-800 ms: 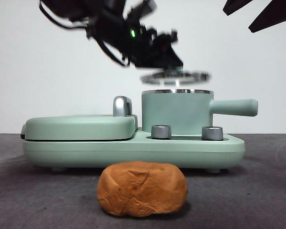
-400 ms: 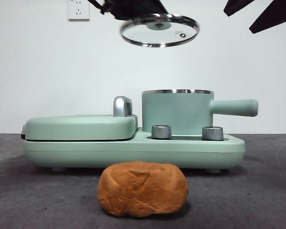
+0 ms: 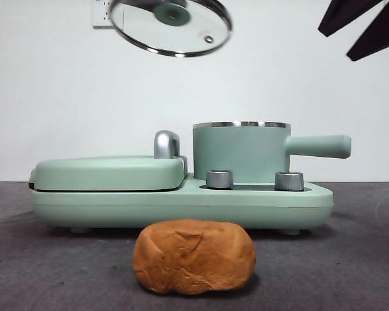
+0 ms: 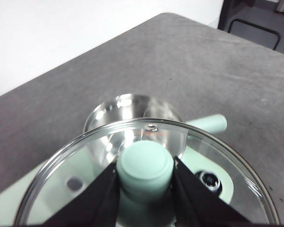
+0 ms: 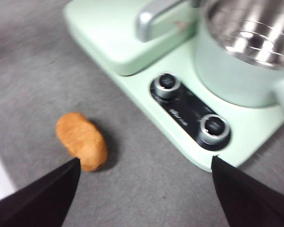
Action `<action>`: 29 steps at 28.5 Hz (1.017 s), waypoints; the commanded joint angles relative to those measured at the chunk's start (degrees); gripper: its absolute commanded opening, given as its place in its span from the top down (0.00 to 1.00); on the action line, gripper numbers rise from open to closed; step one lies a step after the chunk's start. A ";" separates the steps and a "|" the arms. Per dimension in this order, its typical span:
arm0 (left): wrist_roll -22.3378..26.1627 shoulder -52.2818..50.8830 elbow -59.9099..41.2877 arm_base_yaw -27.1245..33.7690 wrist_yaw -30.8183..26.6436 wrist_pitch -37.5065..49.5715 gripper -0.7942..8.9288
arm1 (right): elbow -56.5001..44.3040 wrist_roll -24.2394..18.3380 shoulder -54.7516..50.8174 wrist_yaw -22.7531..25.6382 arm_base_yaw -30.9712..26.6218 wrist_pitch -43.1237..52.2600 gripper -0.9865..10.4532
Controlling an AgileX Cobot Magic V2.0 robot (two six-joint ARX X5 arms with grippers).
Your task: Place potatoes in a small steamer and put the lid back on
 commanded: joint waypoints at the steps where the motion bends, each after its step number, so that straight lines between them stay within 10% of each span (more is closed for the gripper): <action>1: -1.90 -3.15 -1.90 -0.13 -1.16 1.11 0.91 | 0.74 -4.59 1.90 -0.48 1.77 0.31 0.53; 26: -3.08 -11.87 -7.02 0.70 -6.58 -0.59 0.91 | 0.74 -12.26 38.60 -0.20 18.53 16.06 0.53; 29: -3.06 -11.87 -7.02 1.09 -6.60 0.37 0.91 | 0.74 -11.98 41.18 0.37 19.17 17.22 0.68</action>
